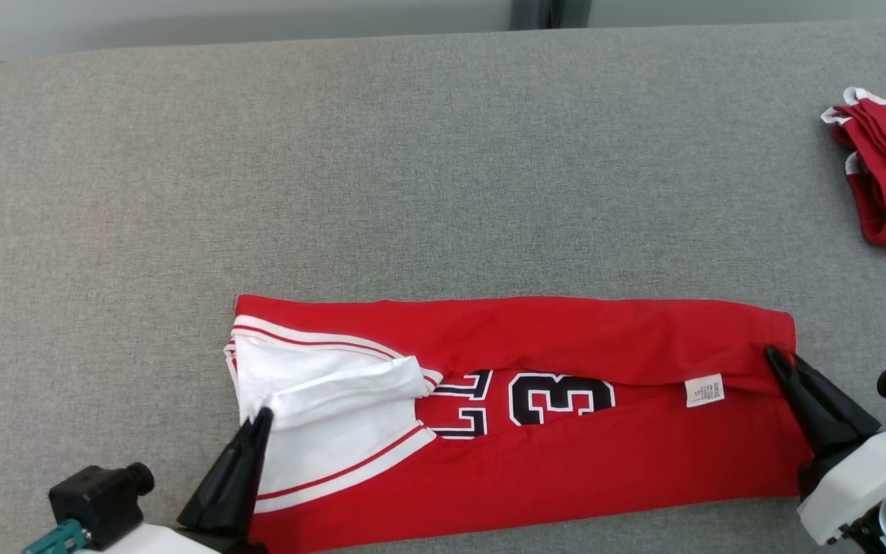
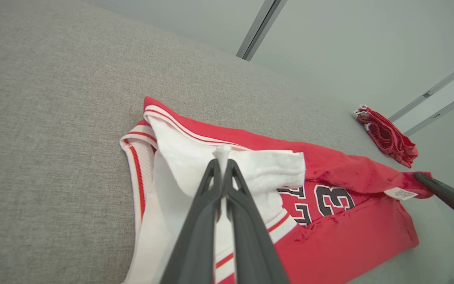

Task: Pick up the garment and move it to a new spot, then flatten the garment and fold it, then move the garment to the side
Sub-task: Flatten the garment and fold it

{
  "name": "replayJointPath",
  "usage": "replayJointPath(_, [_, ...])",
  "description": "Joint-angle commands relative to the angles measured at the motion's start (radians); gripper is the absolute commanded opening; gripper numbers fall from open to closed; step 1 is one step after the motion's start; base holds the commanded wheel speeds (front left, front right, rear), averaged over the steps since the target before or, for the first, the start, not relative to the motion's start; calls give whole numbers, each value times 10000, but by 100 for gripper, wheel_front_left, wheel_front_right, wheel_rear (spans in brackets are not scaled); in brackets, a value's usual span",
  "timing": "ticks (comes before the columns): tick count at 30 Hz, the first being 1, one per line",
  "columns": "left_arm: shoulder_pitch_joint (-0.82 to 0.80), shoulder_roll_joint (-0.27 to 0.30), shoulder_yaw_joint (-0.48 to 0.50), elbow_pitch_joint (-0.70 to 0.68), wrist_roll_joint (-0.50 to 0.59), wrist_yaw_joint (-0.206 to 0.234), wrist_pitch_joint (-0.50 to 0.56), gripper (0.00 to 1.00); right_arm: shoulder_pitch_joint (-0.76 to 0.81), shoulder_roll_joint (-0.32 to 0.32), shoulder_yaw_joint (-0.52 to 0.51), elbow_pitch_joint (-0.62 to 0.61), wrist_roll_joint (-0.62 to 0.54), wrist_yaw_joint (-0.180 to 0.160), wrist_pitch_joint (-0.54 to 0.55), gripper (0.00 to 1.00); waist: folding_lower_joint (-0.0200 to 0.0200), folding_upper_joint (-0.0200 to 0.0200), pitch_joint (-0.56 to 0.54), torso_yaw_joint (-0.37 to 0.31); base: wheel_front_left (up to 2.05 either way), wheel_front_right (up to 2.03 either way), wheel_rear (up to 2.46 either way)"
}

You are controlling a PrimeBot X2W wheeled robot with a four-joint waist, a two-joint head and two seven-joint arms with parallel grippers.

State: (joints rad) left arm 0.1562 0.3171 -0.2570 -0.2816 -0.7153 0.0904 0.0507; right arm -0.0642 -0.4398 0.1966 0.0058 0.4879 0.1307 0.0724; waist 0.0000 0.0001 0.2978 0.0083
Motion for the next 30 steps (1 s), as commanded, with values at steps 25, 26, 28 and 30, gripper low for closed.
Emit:
replayJointPath(25, [-276,-150,27,1425,346,-419,-1496,100,798,66,323,717,-240,1,-1311,100,0,-1,-858,-343,0,0,0])
replayJointPath(26, [-383,-216,-49,1486,456,-404,-1588,100,735,133,260,761,-264,1,-1352,100,0,-1,-896,-345,0,0,0])
replayJointPath(28, [-577,-386,-205,1643,626,-388,-1755,100,599,274,126,872,-341,1,-1409,100,0,-1,-987,-331,0,0,0])
replayJointPath(30, [-778,-474,-320,1817,854,-358,-1949,100,470,458,20,962,-396,1,-1422,100,0,-1,-1062,-303,0,0,0])
